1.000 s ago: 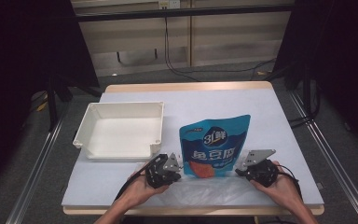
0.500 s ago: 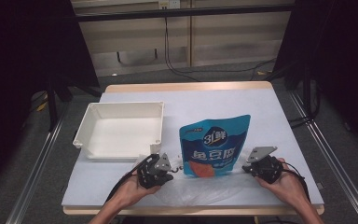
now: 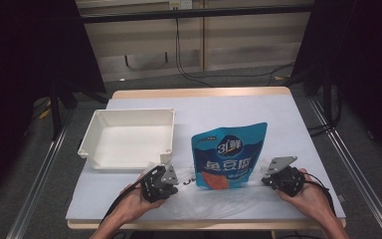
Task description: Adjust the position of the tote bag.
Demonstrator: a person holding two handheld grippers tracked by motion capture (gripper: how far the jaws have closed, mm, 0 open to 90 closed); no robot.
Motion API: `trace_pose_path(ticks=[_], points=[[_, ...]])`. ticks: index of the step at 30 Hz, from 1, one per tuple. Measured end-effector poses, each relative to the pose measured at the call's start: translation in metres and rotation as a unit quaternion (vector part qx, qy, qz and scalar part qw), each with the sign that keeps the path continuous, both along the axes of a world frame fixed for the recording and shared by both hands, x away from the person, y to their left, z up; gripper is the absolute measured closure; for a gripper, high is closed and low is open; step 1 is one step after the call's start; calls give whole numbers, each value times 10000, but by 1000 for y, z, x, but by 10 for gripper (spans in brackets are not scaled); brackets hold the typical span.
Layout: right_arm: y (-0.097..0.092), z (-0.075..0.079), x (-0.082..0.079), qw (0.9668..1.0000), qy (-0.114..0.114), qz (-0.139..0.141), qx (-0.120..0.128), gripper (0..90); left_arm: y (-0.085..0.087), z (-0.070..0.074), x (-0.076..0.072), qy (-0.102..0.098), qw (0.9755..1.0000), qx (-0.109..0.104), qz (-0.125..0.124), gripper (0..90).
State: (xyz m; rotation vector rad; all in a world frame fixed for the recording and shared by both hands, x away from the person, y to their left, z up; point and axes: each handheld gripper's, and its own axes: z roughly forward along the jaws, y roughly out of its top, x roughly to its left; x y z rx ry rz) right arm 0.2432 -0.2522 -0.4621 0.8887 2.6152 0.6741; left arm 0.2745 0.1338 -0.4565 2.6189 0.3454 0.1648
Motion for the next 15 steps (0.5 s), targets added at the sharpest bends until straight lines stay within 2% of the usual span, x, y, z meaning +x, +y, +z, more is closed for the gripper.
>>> trace_pose_path(ticks=[4, 6, 11, 15], points=[[-2, 1, -2, 9999, 120, -34, 22, 900, 4, 1, -2, 6, 10000, 51, -2, 900], [-2, 1, -3, 9999, 109, -19, 18, 900, 5, 1, -4, -76, 9999, 100, -38, 900], [-6, 1, -4, 9999, 140, 8, 54, 900, 11, 1, -3, 38, 10000, 83, 16, 900], [-6, 1, -4, 9999, 141, 3, 44, 900, 13, 2, -5, 10, 9999, 141, 4, 900]])
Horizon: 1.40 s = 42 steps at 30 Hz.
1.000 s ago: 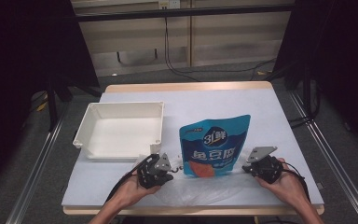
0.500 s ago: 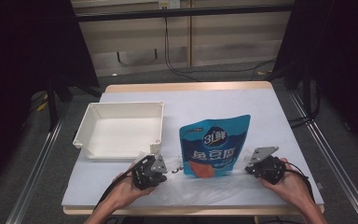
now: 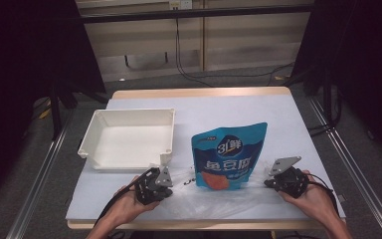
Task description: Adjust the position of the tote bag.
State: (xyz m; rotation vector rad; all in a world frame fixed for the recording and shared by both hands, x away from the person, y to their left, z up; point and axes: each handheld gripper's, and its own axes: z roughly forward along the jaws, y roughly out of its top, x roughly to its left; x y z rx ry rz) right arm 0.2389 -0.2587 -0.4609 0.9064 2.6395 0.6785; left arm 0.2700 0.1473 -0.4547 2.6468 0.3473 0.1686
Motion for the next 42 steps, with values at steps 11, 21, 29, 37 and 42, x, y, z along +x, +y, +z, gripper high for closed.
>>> trace_pose_path(ticks=[11, 21, 29, 37, 42], points=[[-3, -1, -4, 10000, -31, -19, 68, 900, 13, -1, 1, 187, 9996, -188, 110, 900], [-5, -2, -4, 9997, -81, -68, 205, 900, -4, 25, 3, 186, 9921, -1242, 0, 884], [-1, 0, -5, 9995, -116, -38, 303, 900, -31, 18, 16, 138, 9913, -1309, 2, 841], [2, -2, -3, 9992, -74, 50, 387, 900, -48, 2, 18, 175, 9949, -972, -203, 888], [2, -3, -1, 9991, -96, 25, 412, 900, -46, -8, 14, 231, 9971, -686, -228, 887]])
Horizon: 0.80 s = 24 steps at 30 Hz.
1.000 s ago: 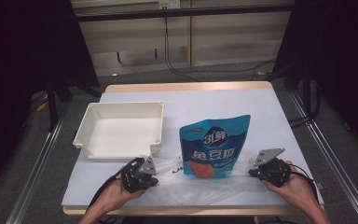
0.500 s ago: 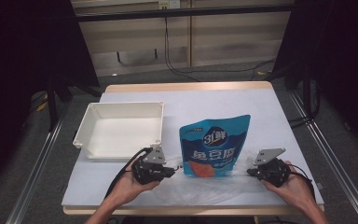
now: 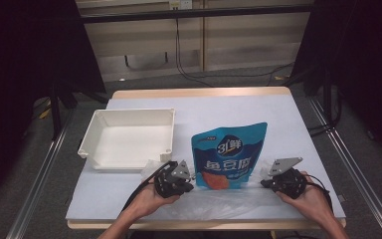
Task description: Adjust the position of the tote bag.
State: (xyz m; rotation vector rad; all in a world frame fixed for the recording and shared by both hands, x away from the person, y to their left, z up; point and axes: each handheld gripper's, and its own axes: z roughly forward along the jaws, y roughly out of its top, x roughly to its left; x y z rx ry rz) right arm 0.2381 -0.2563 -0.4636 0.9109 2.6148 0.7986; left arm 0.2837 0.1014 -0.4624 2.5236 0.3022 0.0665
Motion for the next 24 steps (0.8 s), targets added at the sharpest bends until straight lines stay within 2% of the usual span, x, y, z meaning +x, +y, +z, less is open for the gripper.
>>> trace_pose_path(ticks=[1, 2, 6, 10, 13, 14, 16, 19, 20, 22, 23, 24], points=[[0, 0, 0, 10000, 35, 1, 18, 900, 2, -1, 1, 13, 10000, -69, 26, 884], [0, -1, 1, 10000, 49, -22, 36, 900, 3, 0, 2, 145, 9999, -28, -6, 880], [0, -1, 1, 10000, 3, -66, 42, 900, 5, 2, -1, 41, 9999, 116, -60, 880], [3, -2, 4, 9999, 28, -77, 70, 891, 6, 5, -3, 143, 9991, 330, -232, 881], [6, -1, 5, 9998, 27, -43, 211, 844, 8, 6, -5, 248, 9989, 330, -244, 855], [7, 0, 4, 9998, -6, -31, 189, 812, 8, 6, -5, 296, 9990, 240, -213, 827], [7, 2, 4, 9995, -43, 11, 301, 805, 6, 7, -5, 254, 9994, 161, -195, 819], [7, 4, 5, 9992, -32, -38, 393, 896, 2, 9, -1, 313, 9991, -38, -270, 845], [7, 3, 7, 9990, -51, 50, 437, 900, 0, 9, 1, 247, 9994, -116, -217, 864], [11, 2, 8, 9991, -37, 49, 413, 900, -3, 8, 4, 286, 9994, -122, -155, 900], [13, 1, 10, 9990, -36, 143, 425, 900, -4, 8, 4, 191, 9996, -138, -139, 900], [16, 1, 10, 9991, 11, 160, 403, 900, -4, 10, 4, 192, 9996, -139, -170, 900]])
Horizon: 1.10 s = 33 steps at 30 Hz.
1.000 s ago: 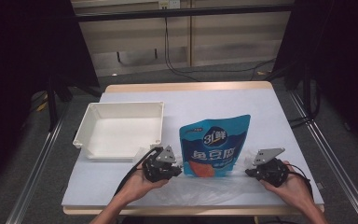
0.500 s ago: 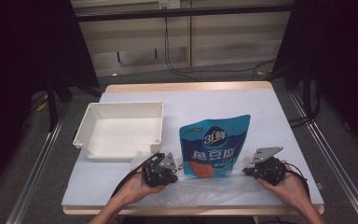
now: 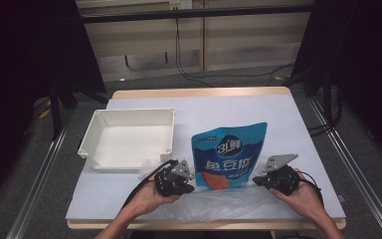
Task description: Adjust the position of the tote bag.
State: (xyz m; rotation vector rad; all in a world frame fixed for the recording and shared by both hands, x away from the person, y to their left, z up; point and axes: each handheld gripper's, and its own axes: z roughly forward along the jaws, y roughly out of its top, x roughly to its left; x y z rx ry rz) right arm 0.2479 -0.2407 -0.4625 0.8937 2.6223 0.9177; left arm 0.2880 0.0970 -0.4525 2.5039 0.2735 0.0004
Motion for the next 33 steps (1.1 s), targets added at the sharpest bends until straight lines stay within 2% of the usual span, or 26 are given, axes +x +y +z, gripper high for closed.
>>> trace_pose_path(ticks=[1, 2, 4, 7, 8, 10, 11, 15, 19, 20, 22, 24, 25, 26, 27, 33], points=[[2, 0, 0, 10000, -6, -3, -83, 900, -2, -1, 0, 11, 10000, -54, 18, 900], [3, -1, 1, 10000, -5, 59, -26, 900, -3, -1, 0, -27, 10000, -13, 43, 900], [3, -2, 2, 9999, -36, 15, -117, 900, -7, -7, 0, -52, 9998, 148, 93, 900], [1, -7, 4, 9998, -96, -19, -143, 900, -5, -10, 0, -79, 9998, 154, 102, 900], [0, -7, 4, 9999, -53, -84, -131, 900, -4, -9, -1, -98, 9997, 190, 80, 900], [-2, -5, 4, 9989, -190, -173, -391, 900, -2, -8, -4, -183, 9994, 282, 35, 900], [-4, -4, 3, 9984, -165, -257, -483, 900, -1, -8, -7, -271, 9990, 362, 26, 900], [-10, -4, 1, 9971, -200, -379, -628, 900, 4, -4, -15, -499, 9962, 716, 13, 900], [-11, -4, -1, 9960, -247, -372, -775, 900, 13, -2, -14, -402, 9959, 802, 80, 900], [-10, -3, -1, 9957, -261, -364, -806, 900, 15, -3, -15, -461, 9956, 810, 72, 900], [-11, -4, -2, 9958, -272, -385, -787, 900, 18, -2, -14, -472, 9948, 906, 27, 900], [-13, -4, -1, 9965, -206, -391, -705, 900, 22, -2, -14, -402, 9956, 837, 96, 900], [-14, -4, -1, 9971, -216, -385, -623, 900, 24, -2, -12, -406, 9954, 866, 76, 900], [-15, -4, -2, 9970, -173, -417, -627, 900, 24, -2, -14, -407, 9954, 864, 102, 900], [-15, -4, -2, 9967, -231, -444, -632, 900, 25, -2, -13, -430, 9951, 887, 89, 900], [-15, -4, -3, 9969, -251, -362, -651, 900, 31, -2, -16, -398, 9946, 949, 155, 900]])
